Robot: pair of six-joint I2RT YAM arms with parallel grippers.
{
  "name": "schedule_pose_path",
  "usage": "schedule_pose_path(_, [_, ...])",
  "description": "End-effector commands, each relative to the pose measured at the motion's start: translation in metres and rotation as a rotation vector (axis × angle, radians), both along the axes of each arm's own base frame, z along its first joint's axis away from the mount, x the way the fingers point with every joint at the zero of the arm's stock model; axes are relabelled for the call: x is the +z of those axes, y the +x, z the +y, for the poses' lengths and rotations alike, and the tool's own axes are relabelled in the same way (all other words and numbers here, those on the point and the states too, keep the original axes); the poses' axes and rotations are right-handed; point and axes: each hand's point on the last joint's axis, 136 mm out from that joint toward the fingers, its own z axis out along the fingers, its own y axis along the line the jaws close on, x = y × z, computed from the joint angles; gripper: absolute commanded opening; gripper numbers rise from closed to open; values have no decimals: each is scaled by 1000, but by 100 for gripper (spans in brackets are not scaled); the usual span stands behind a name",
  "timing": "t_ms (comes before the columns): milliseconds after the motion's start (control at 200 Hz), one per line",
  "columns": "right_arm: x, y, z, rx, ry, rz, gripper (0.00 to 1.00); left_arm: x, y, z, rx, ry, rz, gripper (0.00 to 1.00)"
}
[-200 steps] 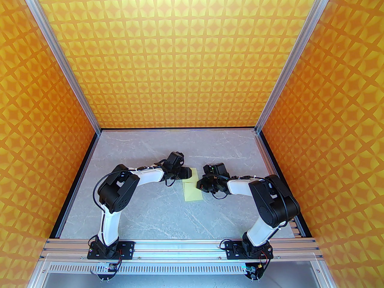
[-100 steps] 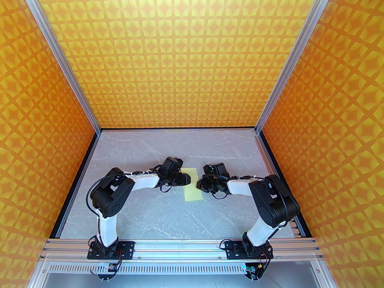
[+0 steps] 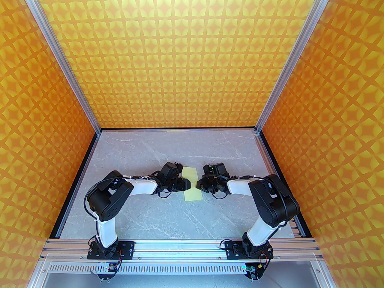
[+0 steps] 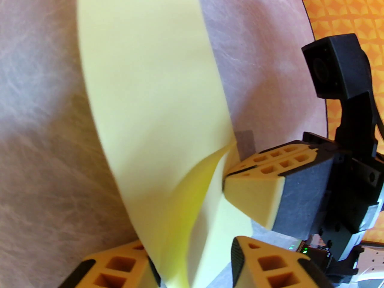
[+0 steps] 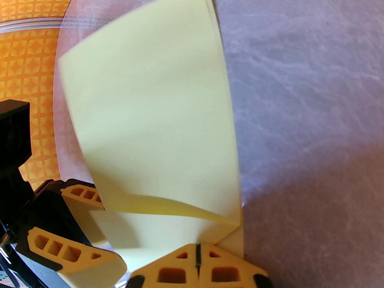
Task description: Fold a paper plane with a square sheet of paper (fold left side to right side)
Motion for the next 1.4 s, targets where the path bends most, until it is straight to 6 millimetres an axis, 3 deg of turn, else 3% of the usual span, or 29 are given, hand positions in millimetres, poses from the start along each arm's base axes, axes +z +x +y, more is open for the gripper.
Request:
schedule_pose_path(0, [-27, -20, -9, -20, -68, 114, 2, 7, -5, -6, 4, -49, 15, 36])
schedule_pose_path(195, [-14, -16, -9, -35, -56, 84, 4, 9, -3, -4, 17, -49, 8, 15])
schedule_pose_path(275, [2, -9, -12, -52, -66, 37, 9, 13, -2, -1, 23, -36, -6, 7])
schedule_pose_path(415, [36, 3, -26, -106, -137, -73, 22, 25, 0, 10, 30, 36, -47, 1])
schedule_pose_path(525, [61, 10, -48, -188, -225, -161, 36, 39, 3, 32, 46, 176, -96, 0])
schedule_pose_path(695, [95, 14, -85, -318, -357, -278, 59, 65, 11, 91, 97, 544, -192, 0])
schedule_pose_path(800, [111, 14, -107, -398, -433, -332, 66, 80, 15, 123, 133, 764, -231, 0])
schedule_pose_path(970, [129, 10, -138, -506, -518, -394, 83, 95, 15, 150, 149, 1121, -291, 0])
schedule_pose_path(1065, [132, 8, -145, -522, -525, -407, 83, 83, 14, 145, 121, 1238, -276, 0])
schedule_pose_path(1250, [132, 4, -148, -522, -524, -393, 84, 65, 15, 113, 90, 1298, -240, 0])
schedule_pose_path(1340, [131, 1, -148, -520, -520, -394, 84, 55, 13, 91, 59, 1299, -220, 13])
schedule_pose_path(1395, [131, 1, -148, -519, -514, -394, 84, 45, 11, 76, 28, 1252, -184, 15])
